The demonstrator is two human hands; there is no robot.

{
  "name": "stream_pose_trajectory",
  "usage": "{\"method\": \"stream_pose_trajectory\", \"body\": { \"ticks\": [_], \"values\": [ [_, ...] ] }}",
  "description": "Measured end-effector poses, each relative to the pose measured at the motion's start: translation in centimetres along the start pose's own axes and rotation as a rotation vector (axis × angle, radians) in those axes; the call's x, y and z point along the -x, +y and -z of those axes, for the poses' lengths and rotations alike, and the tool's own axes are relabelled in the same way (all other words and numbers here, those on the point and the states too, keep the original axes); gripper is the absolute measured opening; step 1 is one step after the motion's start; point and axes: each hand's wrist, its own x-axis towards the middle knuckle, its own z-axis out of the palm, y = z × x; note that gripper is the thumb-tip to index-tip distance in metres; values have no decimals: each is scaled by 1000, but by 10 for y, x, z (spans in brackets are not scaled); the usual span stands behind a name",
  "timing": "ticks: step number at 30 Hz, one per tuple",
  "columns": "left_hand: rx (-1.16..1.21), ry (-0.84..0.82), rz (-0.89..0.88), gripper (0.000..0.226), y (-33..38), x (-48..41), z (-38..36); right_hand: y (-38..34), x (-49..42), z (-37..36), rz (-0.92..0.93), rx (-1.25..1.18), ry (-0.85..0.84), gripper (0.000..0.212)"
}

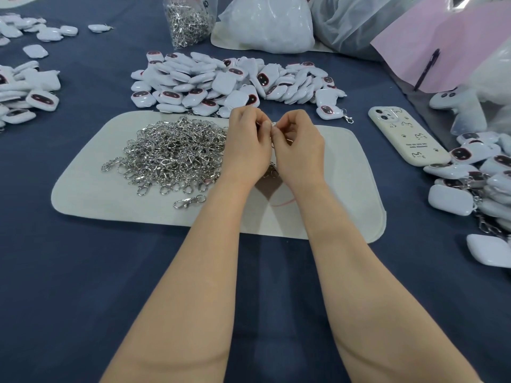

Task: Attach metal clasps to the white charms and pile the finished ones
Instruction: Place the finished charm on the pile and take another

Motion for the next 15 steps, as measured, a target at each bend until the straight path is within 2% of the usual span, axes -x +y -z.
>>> {"method": "stream_pose_trajectory", "body": {
  "ticks": [8, 15],
  "values": [
    [62, -75, 71, 7, 2, -1, 1, 1, -1, 4, -14, 26, 34, 13],
    [327, -34, 192, 21, 4, -1, 10, 2, -2, 5, -33, 43, 55, 12]
  ]
}}
